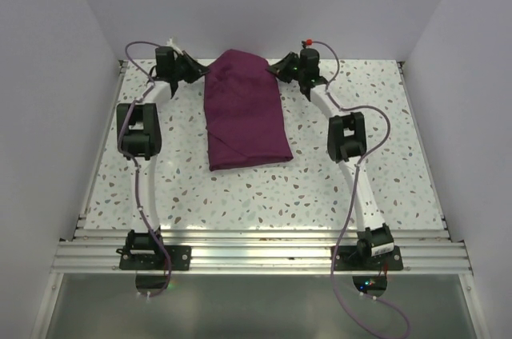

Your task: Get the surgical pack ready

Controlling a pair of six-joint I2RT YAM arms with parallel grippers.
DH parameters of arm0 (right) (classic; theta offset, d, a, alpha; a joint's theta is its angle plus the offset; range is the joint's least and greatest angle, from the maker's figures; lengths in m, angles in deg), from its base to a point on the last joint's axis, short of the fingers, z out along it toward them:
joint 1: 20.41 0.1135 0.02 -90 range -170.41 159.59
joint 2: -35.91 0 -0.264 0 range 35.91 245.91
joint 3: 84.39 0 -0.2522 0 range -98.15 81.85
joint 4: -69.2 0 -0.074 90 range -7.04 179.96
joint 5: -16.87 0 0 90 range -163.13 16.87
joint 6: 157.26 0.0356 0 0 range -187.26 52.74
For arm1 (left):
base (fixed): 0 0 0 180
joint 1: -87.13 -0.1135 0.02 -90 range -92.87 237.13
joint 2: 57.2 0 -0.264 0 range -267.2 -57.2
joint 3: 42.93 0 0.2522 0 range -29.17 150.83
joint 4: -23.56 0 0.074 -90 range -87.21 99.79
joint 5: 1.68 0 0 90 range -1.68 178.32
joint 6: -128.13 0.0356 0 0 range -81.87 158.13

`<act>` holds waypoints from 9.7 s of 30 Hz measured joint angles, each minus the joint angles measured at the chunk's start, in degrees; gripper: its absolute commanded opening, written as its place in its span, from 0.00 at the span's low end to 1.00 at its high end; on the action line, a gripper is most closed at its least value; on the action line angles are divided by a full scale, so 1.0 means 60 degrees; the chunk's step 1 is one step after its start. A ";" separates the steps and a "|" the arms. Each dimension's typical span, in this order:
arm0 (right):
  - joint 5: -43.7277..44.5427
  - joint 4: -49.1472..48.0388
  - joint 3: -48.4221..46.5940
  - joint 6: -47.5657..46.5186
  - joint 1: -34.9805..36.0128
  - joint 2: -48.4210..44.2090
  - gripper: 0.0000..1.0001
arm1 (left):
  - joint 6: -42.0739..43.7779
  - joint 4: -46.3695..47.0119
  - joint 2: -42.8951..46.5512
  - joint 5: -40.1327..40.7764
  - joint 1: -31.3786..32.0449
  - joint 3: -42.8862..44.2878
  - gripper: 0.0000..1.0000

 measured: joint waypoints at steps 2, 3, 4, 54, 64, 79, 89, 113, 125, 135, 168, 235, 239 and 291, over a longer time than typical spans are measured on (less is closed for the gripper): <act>-0.0266 0.0178 0.0390 0.0073 -0.0058 -0.0554 0.00 | 0.0080 -0.0160 0.0590 -0.0084 0.0000 -0.0455 0.00; -0.0412 0.0251 0.0630 0.0095 -0.0076 -0.0823 0.00 | 0.0106 -0.0222 0.0914 -0.0124 0.0022 -0.0736 0.00; -0.0546 0.0324 0.0900 0.0124 -0.0098 -0.1126 0.00 | 0.0153 -0.0244 0.1257 -0.0131 0.0044 -0.1045 0.00; -0.3446 0.4692 1.0746 -0.3078 -0.0135 -0.9235 0.09 | 0.2852 -0.4040 0.9184 -0.0087 0.1082 -0.9402 0.00; -0.3308 0.5887 1.1504 -0.4564 -0.0124 -0.9245 0.50 | 0.2969 -0.4149 0.8907 0.0062 0.1122 -0.9719 0.32; -0.2918 0.5526 0.6983 -0.5424 -0.0117 -0.7777 0.83 | 0.3730 -0.4222 0.9643 -0.0550 0.1137 -1.0178 0.43; -0.4138 0.5625 0.5158 -0.5504 0.0055 -0.4790 0.82 | 0.4076 -0.4335 1.0007 -0.0554 0.1137 -1.0652 0.44; -0.5985 0.3344 0.5155 -0.3042 0.1089 -0.4481 0.37 | 0.4065 -0.4360 1.0018 -0.0911 0.1137 -1.0714 0.44; -0.6127 0.3293 0.5679 -0.3005 0.1231 -0.4561 0.46 | 0.4062 -0.4324 1.0156 -0.1031 0.1137 -1.0761 0.45; -0.5242 0.4532 0.5639 -0.3639 0.1253 -0.4863 0.56 | 0.4058 -0.4291 0.8903 -0.1297 0.1137 -0.9806 0.47; -0.4874 0.4892 0.7486 -0.4109 0.0430 -0.6703 0.55 | 0.3257 -0.3060 0.6594 -0.3810 0.1264 -0.7938 0.00; -0.3570 0.7267 1.2240 -0.5275 0.1027 -1.1071 0.47 | 0.4758 -0.5555 1.0867 -0.0288 0.3293 -0.9843 0.45; -0.2929 0.7399 1.2655 -0.5340 0.0270 -1.1187 0.33 | 0.5067 -0.5741 0.9919 -0.0029 0.3781 -0.9012 0.43; -0.1690 0.5588 1.2899 -0.2732 -0.1570 -0.9493 0.99 | 0.5289 -0.9963 0.5639 0.7879 0.8200 -0.4087 0.55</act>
